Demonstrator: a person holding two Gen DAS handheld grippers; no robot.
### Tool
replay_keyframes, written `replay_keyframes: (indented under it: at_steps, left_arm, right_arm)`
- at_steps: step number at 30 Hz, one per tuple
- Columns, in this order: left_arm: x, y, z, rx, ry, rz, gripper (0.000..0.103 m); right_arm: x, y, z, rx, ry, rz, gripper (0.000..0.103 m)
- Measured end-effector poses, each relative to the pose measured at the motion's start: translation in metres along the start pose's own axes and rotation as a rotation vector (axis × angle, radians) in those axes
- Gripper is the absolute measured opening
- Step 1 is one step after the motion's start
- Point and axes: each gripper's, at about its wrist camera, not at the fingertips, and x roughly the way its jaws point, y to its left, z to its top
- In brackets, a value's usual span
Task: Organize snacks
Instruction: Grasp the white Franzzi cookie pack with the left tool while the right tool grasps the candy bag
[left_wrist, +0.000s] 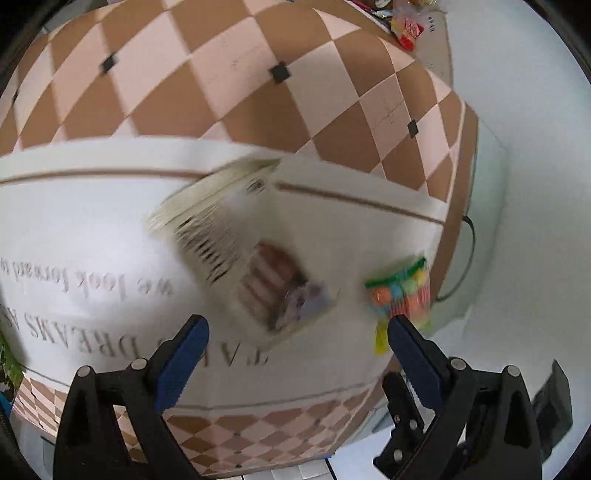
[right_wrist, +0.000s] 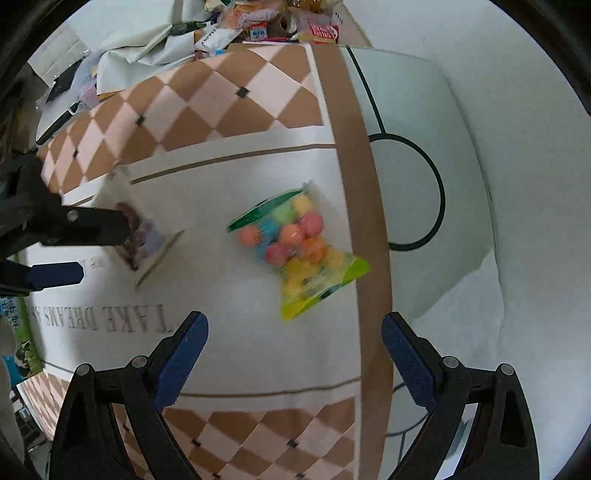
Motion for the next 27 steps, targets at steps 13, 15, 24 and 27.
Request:
replay_keyframes:
  at_steps: [13, 15, 24, 27]
  left_arm:
    - [0.028, 0.008, -0.009, 0.175, -0.057, 0.385, 0.099]
    - [0.027, 0.020, -0.011, 0.173, -0.057, 0.392, 0.099]
    - [0.014, 0.040, -0.023, 0.193, -0.102, 0.343, 0.099]
    - [0.013, 0.035, -0.024, 0.228, -0.122, 0.356, 0.099]
  right_arm:
    - [0.032, -0.016, 0.029, -0.104, 0.042, 0.010, 0.097]
    - [0.040, -0.013, 0.036, -0.138, 0.059, 0.003, 0.097]
    - [0.071, 0.004, 0.058, -0.203, 0.116, -0.028, 0.097]
    - [0.074, 0.006, 0.058, -0.171, 0.118, -0.011, 0.090]
